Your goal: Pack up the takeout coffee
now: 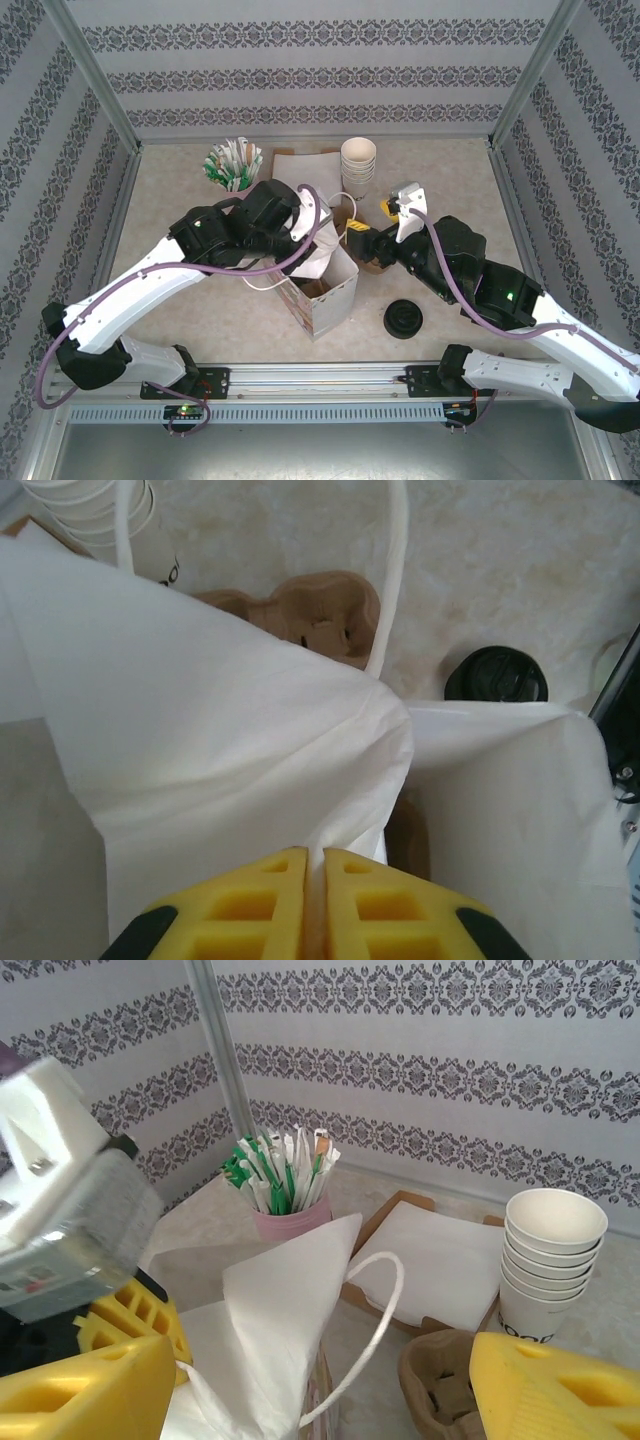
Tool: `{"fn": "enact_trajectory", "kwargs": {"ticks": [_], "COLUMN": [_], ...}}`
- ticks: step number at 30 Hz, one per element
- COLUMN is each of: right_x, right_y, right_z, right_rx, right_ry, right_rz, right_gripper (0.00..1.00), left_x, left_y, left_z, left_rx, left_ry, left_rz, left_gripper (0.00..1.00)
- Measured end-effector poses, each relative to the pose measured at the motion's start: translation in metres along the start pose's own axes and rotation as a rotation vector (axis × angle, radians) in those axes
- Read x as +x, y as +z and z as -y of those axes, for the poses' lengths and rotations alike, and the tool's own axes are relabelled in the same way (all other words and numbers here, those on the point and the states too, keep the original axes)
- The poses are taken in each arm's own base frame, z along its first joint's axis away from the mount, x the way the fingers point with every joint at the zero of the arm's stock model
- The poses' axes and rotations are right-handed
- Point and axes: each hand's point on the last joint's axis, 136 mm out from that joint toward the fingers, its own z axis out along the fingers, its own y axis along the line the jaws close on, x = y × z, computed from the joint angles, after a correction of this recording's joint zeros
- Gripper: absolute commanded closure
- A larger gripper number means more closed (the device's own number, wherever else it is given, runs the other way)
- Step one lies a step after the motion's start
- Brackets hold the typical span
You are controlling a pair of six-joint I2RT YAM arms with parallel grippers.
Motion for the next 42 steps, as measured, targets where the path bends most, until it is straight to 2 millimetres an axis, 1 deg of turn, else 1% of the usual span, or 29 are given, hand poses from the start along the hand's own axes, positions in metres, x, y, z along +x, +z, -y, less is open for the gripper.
{"fn": "enact_trajectory", "kwargs": {"ticks": [3, 8, 13, 15, 17, 18, 19, 20, 25, 28, 30, 32, 35, 37, 40, 41, 42], "right_x": [0.002, 0.003, 0.005, 0.006, 0.007, 0.008, 0.008, 0.009, 0.009, 0.006, 0.003, 0.000, -0.005, -0.010, -0.012, -0.012, -0.012], "right_y": [0.000, 0.001, 0.001, 0.002, 0.002, 0.003, 0.003, 0.003, 0.002, -0.002, -0.005, -0.009, -0.016, -0.023, -0.033, -0.037, -0.040], "right_z": [0.000, 0.000, 0.001, 0.001, 0.001, 0.003, 0.003, 0.003, 0.004, 0.007, 0.009, 0.013, 0.022, 0.031, 0.051, 0.058, 0.069], "right_rx": [0.002, 0.002, 0.003, 0.004, 0.006, 0.010, 0.012, 0.013, 0.015, 0.020, 0.030, 0.047, 0.086, 0.124, 0.208, 0.242, 0.289], "right_ry": [-0.002, 0.000, -0.001, -0.002, -0.001, 0.001, 0.004, 0.005, 0.016, 0.020, 0.022, 0.022, 0.010, 0.000, -0.024, -0.033, -0.042], "right_rz": [-0.006, -0.009, -0.012, -0.015, -0.017, -0.019, -0.019, -0.020, -0.016, -0.005, 0.007, 0.020, 0.046, 0.072, 0.112, 0.124, 0.137], "right_gripper": [0.22, 0.23, 0.23, 0.22, 0.22, 0.22, 0.22, 0.22, 0.22, 0.23, 0.23, 0.22, 0.22, 0.22, 0.21, 0.19, 0.17], "left_x": [0.008, 0.024, 0.034, 0.036, 0.035, 0.034, 0.032, 0.029, 0.010, -0.001, -0.009, -0.017, -0.032, -0.038, -0.037, -0.035, -0.032], "left_y": [0.010, 0.024, 0.033, 0.035, 0.036, 0.036, 0.034, 0.032, 0.008, -0.007, -0.017, -0.027, -0.053, -0.077, -0.107, -0.112, -0.118], "left_z": [0.001, 0.004, 0.011, 0.013, 0.015, 0.017, 0.019, 0.020, 0.021, 0.018, 0.013, 0.007, -0.008, -0.025, -0.055, -0.065, -0.079], "left_rx": [0.002, 0.023, 0.061, 0.075, 0.089, 0.098, 0.108, 0.117, 0.129, 0.113, 0.089, 0.056, -0.026, -0.116, -0.267, -0.311, -0.371], "left_ry": [0.000, -0.002, -0.016, -0.024, -0.031, -0.036, -0.041, -0.047, -0.061, -0.070, -0.075, -0.080, -0.093, -0.109, -0.150, -0.165, -0.191], "left_rz": [-0.030, -0.083, -0.118, -0.120, -0.113, -0.107, -0.095, -0.083, 0.034, 0.090, 0.135, 0.189, 0.322, 0.433, 0.565, 0.589, 0.610], "left_gripper": [0.94, 0.94, 0.80, 0.70, 0.64, 0.58, 0.54, 0.53, 0.51, 0.48, 0.44, 0.37, 0.29, 0.22, 0.13, 0.10, 0.07]}}
